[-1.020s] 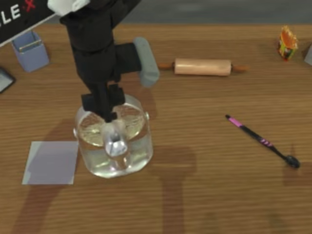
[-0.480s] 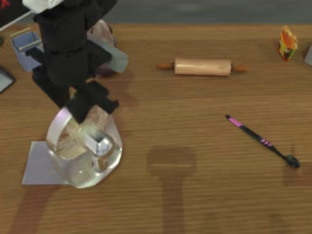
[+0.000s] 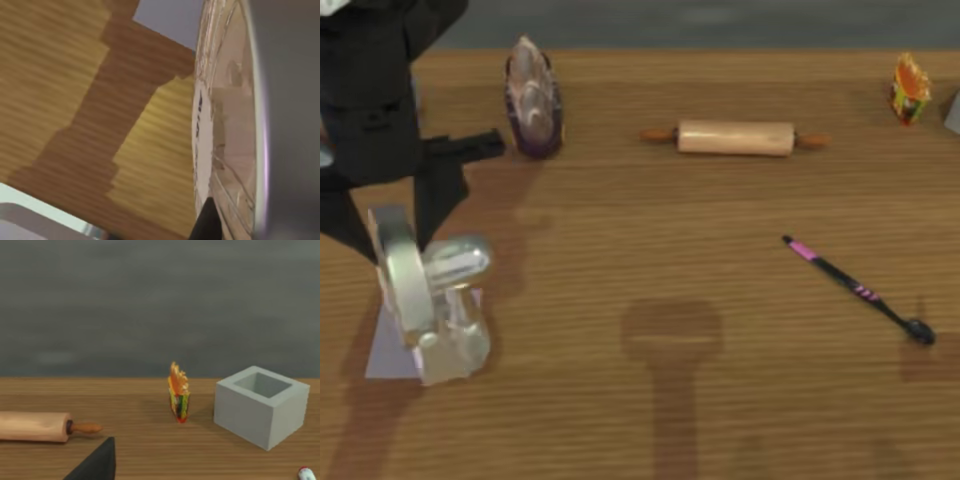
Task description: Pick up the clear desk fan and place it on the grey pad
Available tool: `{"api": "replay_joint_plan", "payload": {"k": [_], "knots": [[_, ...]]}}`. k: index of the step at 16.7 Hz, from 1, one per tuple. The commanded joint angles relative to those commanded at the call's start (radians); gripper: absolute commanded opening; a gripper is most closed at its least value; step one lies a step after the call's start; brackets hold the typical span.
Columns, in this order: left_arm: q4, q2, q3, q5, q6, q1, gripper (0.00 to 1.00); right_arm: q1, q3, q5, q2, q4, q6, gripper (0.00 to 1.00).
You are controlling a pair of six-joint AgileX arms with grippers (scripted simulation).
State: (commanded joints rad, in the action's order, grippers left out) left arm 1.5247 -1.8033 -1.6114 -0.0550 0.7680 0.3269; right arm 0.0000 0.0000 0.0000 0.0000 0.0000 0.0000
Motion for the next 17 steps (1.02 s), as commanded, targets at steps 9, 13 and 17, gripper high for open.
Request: {"api": "replay_joint_plan", "payload": {"k": [9, 13, 17], "knots": [[-0.094, 0.111, 0.111, 0.081, 0.861, -0.129, 0.00, 0.000, 0.000, 0.000, 0.000, 0.000, 0.000, 1.00], [-0.126, 0.133, 0.128, 0.106, 0.978, -0.152, 0.00, 0.000, 0.000, 0.000, 0.000, 0.000, 0.000, 1.00], [-0.127, 0.134, 0.128, 0.106, 0.980, -0.152, 0.00, 0.000, 0.000, 0.000, 0.000, 0.000, 0.000, 1.00]]}}
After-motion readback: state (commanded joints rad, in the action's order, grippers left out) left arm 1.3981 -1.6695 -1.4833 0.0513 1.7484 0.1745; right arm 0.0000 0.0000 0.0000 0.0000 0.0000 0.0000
